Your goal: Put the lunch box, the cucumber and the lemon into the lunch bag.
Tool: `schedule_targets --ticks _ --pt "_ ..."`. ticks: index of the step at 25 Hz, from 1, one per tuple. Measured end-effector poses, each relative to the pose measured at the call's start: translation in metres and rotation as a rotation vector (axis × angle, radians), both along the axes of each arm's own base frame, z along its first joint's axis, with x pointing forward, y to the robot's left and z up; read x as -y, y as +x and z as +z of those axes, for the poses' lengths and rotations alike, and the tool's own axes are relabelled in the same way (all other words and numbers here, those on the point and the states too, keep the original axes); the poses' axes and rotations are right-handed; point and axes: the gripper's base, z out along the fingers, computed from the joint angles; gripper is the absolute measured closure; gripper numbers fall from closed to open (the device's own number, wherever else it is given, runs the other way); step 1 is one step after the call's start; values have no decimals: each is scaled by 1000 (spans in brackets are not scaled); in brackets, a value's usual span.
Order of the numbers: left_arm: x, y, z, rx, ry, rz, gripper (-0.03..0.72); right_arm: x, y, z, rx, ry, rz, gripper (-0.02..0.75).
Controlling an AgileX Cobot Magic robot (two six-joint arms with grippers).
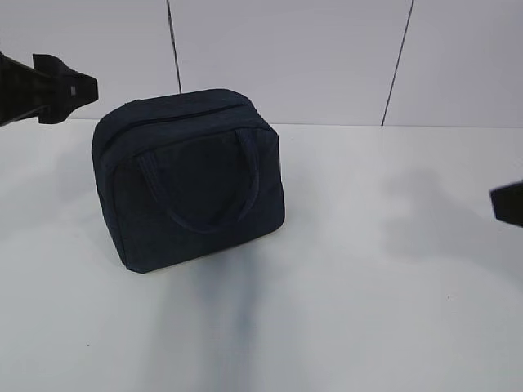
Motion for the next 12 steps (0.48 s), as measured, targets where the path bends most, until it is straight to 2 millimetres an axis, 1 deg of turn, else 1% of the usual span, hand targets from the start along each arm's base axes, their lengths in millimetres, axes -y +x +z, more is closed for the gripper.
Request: schedule_targets --ticks 1,4,8,12 --pt "0 -1 -2 -7 2 0 188 5 -8 -3 -22 -26 -20 281" --pt "-1 -2 -5 -16 5 0 190 16 -32 -4 -49 -68 -55 281" --pt "-1 -2 -6 -18 5 1 190 24 -62 -1 -48 -53 -76 281" --pt "-1 -2 -6 -18 5 1 190 34 -88 -5 -53 -75 -104 281"
